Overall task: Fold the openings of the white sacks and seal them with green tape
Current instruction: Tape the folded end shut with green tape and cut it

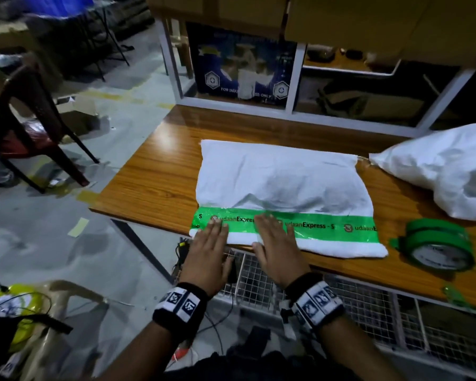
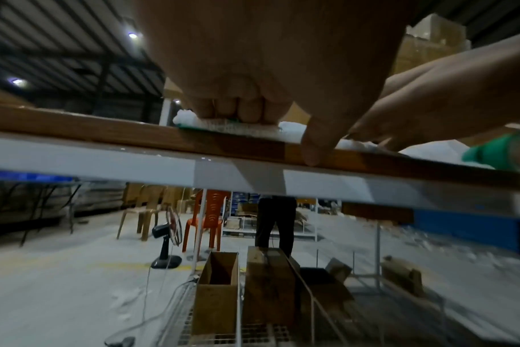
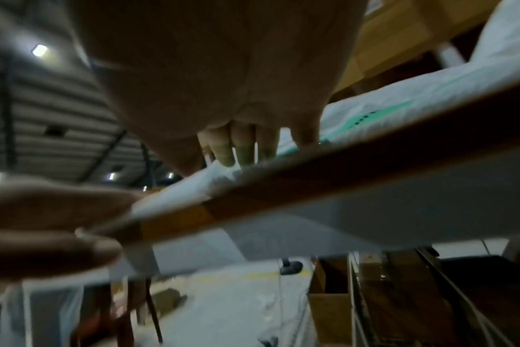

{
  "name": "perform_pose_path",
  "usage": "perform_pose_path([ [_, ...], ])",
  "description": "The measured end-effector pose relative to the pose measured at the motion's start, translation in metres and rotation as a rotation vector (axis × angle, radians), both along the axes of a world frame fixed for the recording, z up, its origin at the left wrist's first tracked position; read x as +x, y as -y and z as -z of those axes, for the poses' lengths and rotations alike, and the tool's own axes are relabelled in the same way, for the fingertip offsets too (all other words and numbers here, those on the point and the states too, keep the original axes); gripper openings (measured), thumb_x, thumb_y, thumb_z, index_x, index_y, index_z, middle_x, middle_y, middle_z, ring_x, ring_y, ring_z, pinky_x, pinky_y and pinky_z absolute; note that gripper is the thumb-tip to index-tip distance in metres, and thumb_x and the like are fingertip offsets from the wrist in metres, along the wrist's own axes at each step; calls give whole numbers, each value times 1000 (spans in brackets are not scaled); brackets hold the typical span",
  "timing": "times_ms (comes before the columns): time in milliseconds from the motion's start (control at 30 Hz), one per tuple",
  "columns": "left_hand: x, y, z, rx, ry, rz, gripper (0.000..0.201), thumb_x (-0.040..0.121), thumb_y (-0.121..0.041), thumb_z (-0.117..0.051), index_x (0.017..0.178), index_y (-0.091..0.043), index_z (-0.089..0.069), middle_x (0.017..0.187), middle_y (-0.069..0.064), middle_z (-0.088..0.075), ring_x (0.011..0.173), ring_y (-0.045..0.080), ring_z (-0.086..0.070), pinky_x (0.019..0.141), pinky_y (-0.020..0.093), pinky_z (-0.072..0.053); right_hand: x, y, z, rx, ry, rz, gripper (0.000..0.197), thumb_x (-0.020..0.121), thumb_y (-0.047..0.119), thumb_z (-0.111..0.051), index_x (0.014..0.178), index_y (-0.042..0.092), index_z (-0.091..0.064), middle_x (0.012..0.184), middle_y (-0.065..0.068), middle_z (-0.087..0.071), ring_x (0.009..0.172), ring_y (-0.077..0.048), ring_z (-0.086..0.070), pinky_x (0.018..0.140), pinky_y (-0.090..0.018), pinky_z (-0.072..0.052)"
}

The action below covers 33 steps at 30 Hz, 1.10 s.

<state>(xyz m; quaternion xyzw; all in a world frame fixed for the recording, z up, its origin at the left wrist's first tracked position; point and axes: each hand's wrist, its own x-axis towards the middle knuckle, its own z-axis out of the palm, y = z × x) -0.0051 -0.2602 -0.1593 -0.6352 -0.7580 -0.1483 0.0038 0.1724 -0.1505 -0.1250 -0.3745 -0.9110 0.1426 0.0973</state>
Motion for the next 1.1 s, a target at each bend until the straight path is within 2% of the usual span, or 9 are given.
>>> perform_pose_path([
  [100, 1, 23, 3, 94, 0, 90, 63, 91, -31, -56, 147, -7, -43, 156, 10, -38, 147, 27, -31, 116, 48, -32, -6, 2, 14, 44, 173, -29, 68, 95, 46, -22, 155, 16, -32, 162, -6, -28, 151, -26, -23, 117, -66, -15],
  [167, -6, 34, -4, 269, 121, 20, 48, 91, -23, -55, 137, -7, -54, 145, 9, -52, 139, 26, -43, 109, 47, -40, -3, -1, 15, 35, 215, -49, 70, 95, 47, -16, 157, 18, -25, 165, -4, -19, 153, -24, -15, 118, -65, -9],
  [267, -23, 36, -17, 452, 297, -176, 45, 91, -17, -54, 134, -4, -54, 142, 11, -53, 135, 23, -46, 111, 37, -39, -9, -5, 2, 62, 204, -62, 63, 97, 38, -30, 155, 14, -28, 163, -8, -25, 152, -26, -20, 118, -63, -16],
  [333, -33, 34, -22, 507, 432, -286, 43, 90, -12, -57, 133, -9, -56, 132, 6, -62, 122, 12, -55, 104, 27, -45, -21, -2, -5, 87, 146, -114, 61, 95, 27, -45, 152, 11, -33, 160, -10, -31, 150, -27, -24, 118, -58, -21],
  [467, -46, 29, -16, 491, 644, -495, 31, 91, -9, -61, 119, -21, -66, 102, -6, -72, 91, 2, -65, 84, 26, -55, -40, 5, -2, -33, 108, -195, 70, 93, 23, -49, 157, 15, -24, 165, -7, -19, 153, -24, -13, 121, -56, -7],
  [533, -49, 24, -9, 437, 584, -410, 24, 89, -17, -60, 110, -20, -72, 104, -4, -70, 94, 11, -64, 84, 35, -55, -40, 6, 7, 11, 140, -190, 76, 87, 30, -46, 157, 14, -22, 165, -9, -19, 153, -26, -14, 120, -59, -8],
  [667, -43, 14, -4, 331, 336, -245, 36, 91, -29, -52, 117, -15, -71, 114, 4, -60, 107, 21, -50, 91, 31, -44, -40, 4, 10, 14, 171, -201, 87, 78, 33, -43, 159, 15, -17, 166, -7, -14, 154, -24, -9, 120, -59, -4],
  [867, -37, 23, -4, 68, -70, -181, 56, 91, -40, -46, 143, -20, -50, 143, -2, -51, 123, 25, -43, 92, 43, -44, -40, 7, 3, 12, 239, -205, 95, 79, 33, -52, 160, 18, -4, 168, -5, -3, 154, -22, 1, 122, -58, 0],
  [1100, -31, 29, -8, -60, -211, -204, 77, 89, -61, -48, 154, -24, -29, 148, -4, -45, 121, 26, -45, 97, 46, -32, -38, 6, 3, 58, 282, -236, 101, 77, 37, -55, 160, 17, 0, 168, -8, -1, 154, -23, 1, 121, -59, -4],
])
